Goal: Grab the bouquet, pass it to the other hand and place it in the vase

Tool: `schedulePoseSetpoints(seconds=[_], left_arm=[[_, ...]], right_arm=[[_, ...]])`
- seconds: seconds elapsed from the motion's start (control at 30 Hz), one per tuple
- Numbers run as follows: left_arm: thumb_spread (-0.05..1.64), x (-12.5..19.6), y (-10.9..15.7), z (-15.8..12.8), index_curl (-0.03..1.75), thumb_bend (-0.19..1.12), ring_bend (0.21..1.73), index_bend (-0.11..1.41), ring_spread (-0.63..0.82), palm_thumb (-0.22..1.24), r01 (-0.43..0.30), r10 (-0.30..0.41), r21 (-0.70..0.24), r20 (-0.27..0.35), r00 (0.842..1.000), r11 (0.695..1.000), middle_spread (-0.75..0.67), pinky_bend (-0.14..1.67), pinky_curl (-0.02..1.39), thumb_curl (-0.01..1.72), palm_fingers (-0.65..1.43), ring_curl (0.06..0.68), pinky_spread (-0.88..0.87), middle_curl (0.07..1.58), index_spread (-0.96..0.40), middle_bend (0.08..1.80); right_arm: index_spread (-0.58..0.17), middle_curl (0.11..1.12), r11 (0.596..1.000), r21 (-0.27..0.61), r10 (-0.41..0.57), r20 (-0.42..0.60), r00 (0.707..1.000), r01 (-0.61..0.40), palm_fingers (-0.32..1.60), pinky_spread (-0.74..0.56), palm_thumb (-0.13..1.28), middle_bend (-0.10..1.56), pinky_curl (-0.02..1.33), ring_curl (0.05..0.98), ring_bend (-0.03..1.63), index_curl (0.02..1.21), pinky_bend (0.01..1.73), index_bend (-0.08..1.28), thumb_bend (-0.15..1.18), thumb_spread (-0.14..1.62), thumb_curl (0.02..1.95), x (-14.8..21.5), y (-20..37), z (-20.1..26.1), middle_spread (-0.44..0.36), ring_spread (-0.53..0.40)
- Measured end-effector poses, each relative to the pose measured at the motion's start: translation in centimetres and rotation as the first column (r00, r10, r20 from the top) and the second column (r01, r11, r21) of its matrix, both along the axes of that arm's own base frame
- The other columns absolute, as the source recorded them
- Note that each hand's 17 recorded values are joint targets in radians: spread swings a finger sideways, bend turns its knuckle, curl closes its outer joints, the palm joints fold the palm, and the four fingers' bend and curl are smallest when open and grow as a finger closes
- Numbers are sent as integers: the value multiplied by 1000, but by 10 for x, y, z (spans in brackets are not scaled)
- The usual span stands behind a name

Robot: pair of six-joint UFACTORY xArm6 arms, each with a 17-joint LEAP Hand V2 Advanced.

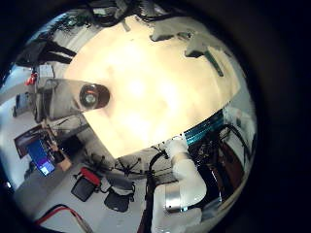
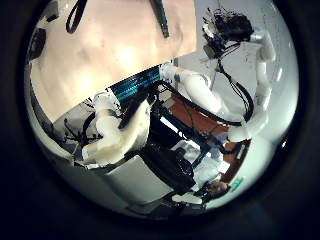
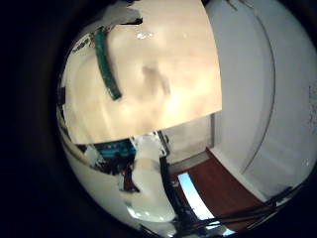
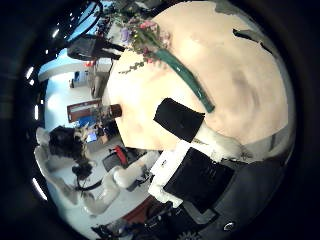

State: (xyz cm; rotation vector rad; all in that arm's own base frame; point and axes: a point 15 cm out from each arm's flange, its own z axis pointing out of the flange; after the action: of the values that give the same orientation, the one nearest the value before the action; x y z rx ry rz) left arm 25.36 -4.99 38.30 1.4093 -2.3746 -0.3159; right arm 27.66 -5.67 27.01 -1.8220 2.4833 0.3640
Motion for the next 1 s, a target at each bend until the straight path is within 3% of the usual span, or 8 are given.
schedulePoseSetpoints(seconds=[0.43, 1.0], left_arm=[[1206, 10, 8, -7, 369, -17, 707, 178, 287, 340, 14, -15, -21, -13, 1000, 1000, 199, 591, 31, 281, 292, 159, 397, 388, -11, 217], [1211, -4, 11, 2, 355, -17, 728, 171, 290, 323, 25, -26, -35, -20, 999, 999, 214, 617, 20, 281, 273, 161, 405, 389, 4, 229]], right_arm=[[-204, 508, 1000, -7, -1, -72, 997, 1, 565, 17, 431, 613, 60, 303, 979, 348, 817, 213, -26, 1083, 358, 32, 21, -56, -70, -137], [-168, 545, 999, -24, 19, -134, 991, -23, 505, 62, 392, 646, -11, 322, 1016, 417, 844, 204, -26, 1063, 360, 59, 42, -114, -43, -126]])
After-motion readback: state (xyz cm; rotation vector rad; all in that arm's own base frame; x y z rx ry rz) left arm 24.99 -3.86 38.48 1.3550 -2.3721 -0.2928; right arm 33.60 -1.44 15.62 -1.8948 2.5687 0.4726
